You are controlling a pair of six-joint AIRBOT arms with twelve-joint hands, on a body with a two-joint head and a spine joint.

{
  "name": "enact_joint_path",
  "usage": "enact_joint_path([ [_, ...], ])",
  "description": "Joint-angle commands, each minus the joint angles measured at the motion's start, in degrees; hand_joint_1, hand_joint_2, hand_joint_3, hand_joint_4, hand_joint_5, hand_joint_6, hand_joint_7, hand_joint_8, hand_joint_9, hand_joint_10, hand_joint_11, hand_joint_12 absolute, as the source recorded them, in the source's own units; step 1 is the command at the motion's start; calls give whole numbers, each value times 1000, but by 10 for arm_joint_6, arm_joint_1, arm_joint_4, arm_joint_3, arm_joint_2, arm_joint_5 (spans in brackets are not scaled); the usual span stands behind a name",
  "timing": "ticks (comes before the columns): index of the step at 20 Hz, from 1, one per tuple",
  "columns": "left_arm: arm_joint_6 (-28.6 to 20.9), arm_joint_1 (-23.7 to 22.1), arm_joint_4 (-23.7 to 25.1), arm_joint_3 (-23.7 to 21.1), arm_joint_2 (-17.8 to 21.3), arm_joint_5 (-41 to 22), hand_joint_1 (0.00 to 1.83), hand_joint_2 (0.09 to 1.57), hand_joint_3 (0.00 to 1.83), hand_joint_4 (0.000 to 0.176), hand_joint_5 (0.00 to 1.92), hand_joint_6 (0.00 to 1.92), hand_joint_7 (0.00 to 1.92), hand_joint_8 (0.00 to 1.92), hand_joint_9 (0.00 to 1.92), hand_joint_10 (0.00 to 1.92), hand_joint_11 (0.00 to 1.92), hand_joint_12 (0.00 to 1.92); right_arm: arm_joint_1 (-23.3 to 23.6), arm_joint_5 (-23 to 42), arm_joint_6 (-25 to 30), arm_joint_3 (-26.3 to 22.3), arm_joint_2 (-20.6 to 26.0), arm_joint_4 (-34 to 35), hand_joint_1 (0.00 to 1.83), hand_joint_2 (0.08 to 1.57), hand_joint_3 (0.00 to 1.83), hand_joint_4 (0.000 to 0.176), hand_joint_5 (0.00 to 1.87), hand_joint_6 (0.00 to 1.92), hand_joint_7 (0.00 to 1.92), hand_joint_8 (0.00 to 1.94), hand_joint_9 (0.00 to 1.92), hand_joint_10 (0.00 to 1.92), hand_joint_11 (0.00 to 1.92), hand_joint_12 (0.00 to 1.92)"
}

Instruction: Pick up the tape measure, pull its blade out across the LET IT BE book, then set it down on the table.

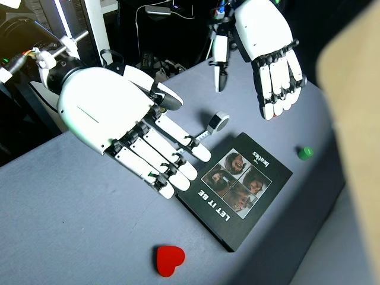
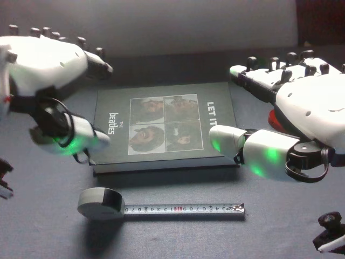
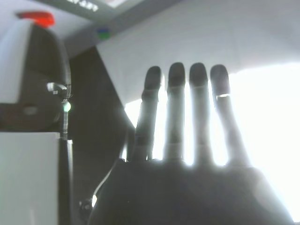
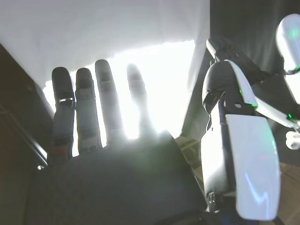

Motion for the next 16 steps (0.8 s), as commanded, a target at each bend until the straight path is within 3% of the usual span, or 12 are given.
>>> enact_joint_path([
  [1, 1, 0, 42, 5, 4, 41, 868, 1043, 2, 0, 433, 6, 419, 3, 374, 7, 136, 630, 0, -24, 7, -2, 2, -50, 42, 1136, 2, 98, 175, 2, 260, 2, 198, 7, 0, 777],
  [2, -3, 6, 59, 14, 7, 80, 891, 1051, 4, 0, 452, 10, 440, 8, 392, 10, 144, 629, -2, -23, 6, -2, 1, -50, 43, 1136, 2, 98, 181, 4, 262, 3, 198, 6, 0, 779],
  [3, -37, 13, 88, 20, 12, 110, 905, 1057, 2, 0, 484, 6, 464, 4, 423, 7, 169, 627, -4, -21, 6, -2, 1, -50, 48, 1134, 0, 98, 191, 6, 267, 3, 201, 5, 0, 790],
  [5, -139, 35, 173, 22, 23, 151, 910, 1060, 1, 0, 496, 6, 481, 7, 446, 10, 199, 633, -4, -17, 8, -2, 0, -50, 52, 1133, 0, 98, 199, 8, 270, 3, 200, 4, 0, 793],
  [6, -208, 52, 222, 24, 31, 179, 921, 1063, 2, 0, 499, 6, 491, 9, 457, 13, 211, 635, -4, -13, 11, -2, 0, -50, 52, 1133, 0, 98, 194, 4, 272, 2, 186, 2, 0, 773],
  [7, -326, 77, 313, 27, 40, 218, 925, 1063, 2, 0, 500, 5, 495, 9, 462, 13, 214, 634, -4, -5, 14, 0, 1, -52, 52, 1133, 0, 98, 192, 2, 271, 1, 181, 1, 0, 755],
  [8, -411, 96, 364, 28, 48, 243, 931, 1064, 1, 0, 511, 2, 513, 3, 475, 5, 222, 619, -5, 3, 18, 2, 1, -57, 49, 1135, 1, 98, 192, 1, 271, 1, 177, 0, 0, 739],
  [10, -525, 120, 466, 32, 62, 290, 936, 1072, 3, 0, 522, 4, 527, 5, 479, 3, 220, 611, -10, 10, 23, 7, 0, -69, 45, 1139, 2, 96, 215, 10, 278, 3, 175, 0, 0, 734],
  [11, -567, 124, 517, 33, 70, 320, 937, 1077, 5, 0, 525, 5, 529, 5, 483, 4, 221, 610, -12, 10, 24, 8, 0, -70, 45, 1139, 2, 96, 206, 6, 275, 2, 176, 0, 0, 737],
  [14, -687, 116, 610, 41, 77, 402, 940, 1083, 6, 0, 509, 0, 519, 0, 485, 4, 221, 607, -15, 11, 26, 8, 0, -74, 45, 1146, 4, 94, 212, 6, 268, 0, 182, 2, 0, 759],
  [16, -696, 114, 646, 40, 76, 426, 940, 1083, 5, 0, 507, 0, 517, 0, 481, 1, 215, 603, -15, 11, 27, 8, 0, -77, 44, 1147, 2, 94, 211, 2, 258, 0, 169, 0, 0, 723],
])
